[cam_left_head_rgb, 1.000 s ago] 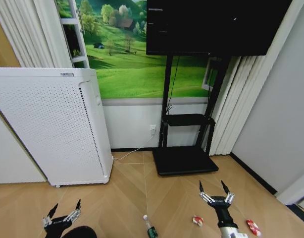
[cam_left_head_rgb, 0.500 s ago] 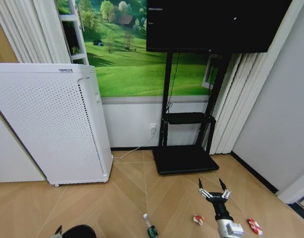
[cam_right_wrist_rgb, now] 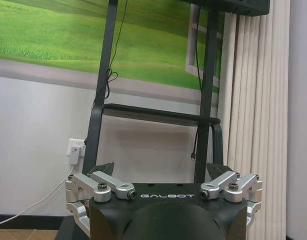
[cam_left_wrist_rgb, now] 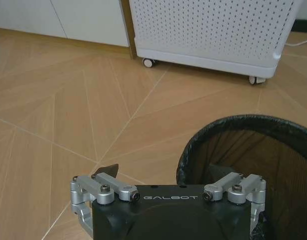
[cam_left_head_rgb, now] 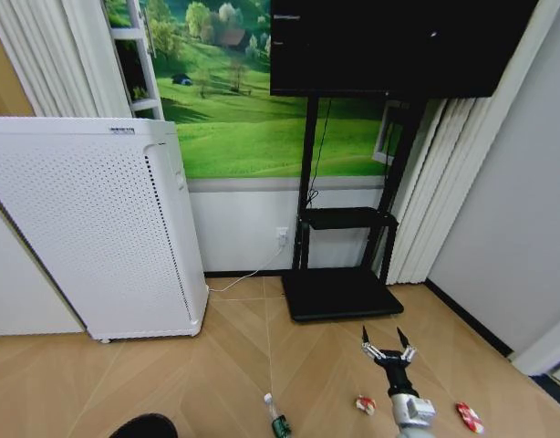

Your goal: Pick up the trash bin and place the garbage on the floor into it.

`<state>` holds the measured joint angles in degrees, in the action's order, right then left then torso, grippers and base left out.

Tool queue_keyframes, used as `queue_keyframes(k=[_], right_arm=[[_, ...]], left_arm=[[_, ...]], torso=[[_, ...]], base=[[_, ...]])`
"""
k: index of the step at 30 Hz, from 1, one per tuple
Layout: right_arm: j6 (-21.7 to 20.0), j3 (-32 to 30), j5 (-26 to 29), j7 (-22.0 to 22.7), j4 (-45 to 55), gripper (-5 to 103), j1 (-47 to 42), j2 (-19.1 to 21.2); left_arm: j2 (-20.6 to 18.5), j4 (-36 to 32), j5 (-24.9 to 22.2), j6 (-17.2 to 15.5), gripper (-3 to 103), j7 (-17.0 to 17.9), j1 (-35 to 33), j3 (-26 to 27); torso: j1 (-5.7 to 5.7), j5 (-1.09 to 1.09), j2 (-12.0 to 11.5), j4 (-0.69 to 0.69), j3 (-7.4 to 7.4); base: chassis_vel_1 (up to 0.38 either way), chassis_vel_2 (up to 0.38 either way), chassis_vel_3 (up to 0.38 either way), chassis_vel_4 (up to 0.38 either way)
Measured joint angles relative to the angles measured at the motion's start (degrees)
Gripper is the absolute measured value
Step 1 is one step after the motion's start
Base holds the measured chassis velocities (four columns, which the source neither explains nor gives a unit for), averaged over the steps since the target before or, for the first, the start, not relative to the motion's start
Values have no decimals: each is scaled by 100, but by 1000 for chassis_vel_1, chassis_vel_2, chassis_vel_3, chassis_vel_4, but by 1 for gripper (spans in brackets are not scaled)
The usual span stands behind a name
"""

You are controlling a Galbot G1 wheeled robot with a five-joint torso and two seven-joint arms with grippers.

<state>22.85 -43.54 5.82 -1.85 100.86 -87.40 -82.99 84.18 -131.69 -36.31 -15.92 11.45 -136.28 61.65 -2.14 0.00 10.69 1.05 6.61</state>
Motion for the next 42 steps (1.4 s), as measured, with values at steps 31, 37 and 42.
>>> queue_keyframes(k=[31, 37, 42], right_arm=[[17, -351, 204, 139, 574, 100, -615, 272], [-40, -340, 206, 277, 679, 100, -664, 236], [-138, -338, 208, 478, 839, 100, -705, 220]], left_arm=[[-912, 2566, 457, -555, 51, -788, 2220, -565], [-956, 2622, 381, -445, 24, -852, 2279, -572], [-918, 2622, 282, -17, 6, -1039, 2305, -526]], torso=[[-12, 1, 38, 1, 27], [-13, 0, 40, 0, 28], [-13, 0, 41, 1, 29]], base=[[0, 0, 0, 0], [0, 0, 0, 0], [0, 0, 0, 0]])
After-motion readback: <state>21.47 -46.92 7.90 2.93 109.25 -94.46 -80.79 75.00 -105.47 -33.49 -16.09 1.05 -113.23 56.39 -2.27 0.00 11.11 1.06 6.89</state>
